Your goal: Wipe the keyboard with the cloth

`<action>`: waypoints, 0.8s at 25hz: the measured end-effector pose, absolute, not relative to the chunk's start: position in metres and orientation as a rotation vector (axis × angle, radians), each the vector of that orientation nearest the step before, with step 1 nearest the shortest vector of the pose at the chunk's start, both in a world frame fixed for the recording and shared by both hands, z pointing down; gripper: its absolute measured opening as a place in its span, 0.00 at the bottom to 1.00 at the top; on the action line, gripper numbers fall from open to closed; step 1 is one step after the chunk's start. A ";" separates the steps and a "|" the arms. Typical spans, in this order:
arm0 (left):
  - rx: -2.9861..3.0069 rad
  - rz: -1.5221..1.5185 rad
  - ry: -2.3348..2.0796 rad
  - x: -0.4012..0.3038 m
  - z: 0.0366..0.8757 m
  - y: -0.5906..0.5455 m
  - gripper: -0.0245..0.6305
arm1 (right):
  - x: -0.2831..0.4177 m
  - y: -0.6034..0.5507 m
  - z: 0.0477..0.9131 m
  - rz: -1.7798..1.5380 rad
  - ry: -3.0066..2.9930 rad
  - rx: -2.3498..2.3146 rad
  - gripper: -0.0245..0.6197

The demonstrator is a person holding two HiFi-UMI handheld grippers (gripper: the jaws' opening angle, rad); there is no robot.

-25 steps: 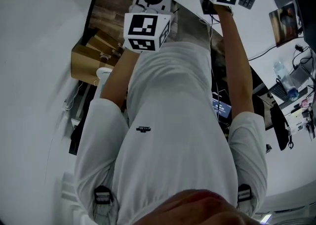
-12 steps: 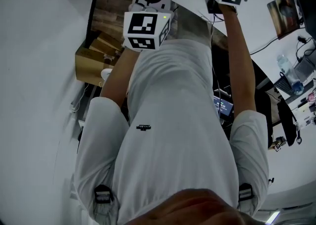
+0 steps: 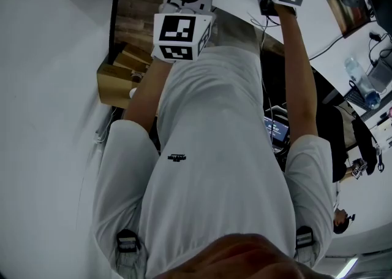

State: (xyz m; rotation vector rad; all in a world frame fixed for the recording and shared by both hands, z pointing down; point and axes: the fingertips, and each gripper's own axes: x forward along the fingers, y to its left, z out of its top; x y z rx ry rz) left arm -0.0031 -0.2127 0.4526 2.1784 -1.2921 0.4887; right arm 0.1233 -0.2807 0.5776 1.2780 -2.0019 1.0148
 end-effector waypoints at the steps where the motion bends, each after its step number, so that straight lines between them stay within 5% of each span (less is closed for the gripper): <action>1: 2.184 0.491 -1.286 0.000 0.452 -0.213 0.06 | 0.129 -0.280 0.578 1.019 -1.999 1.286 0.08; 20: 2.260 0.522 -1.186 0.041 0.451 -0.216 0.06 | 0.220 -0.274 0.579 1.048 -1.877 1.488 0.08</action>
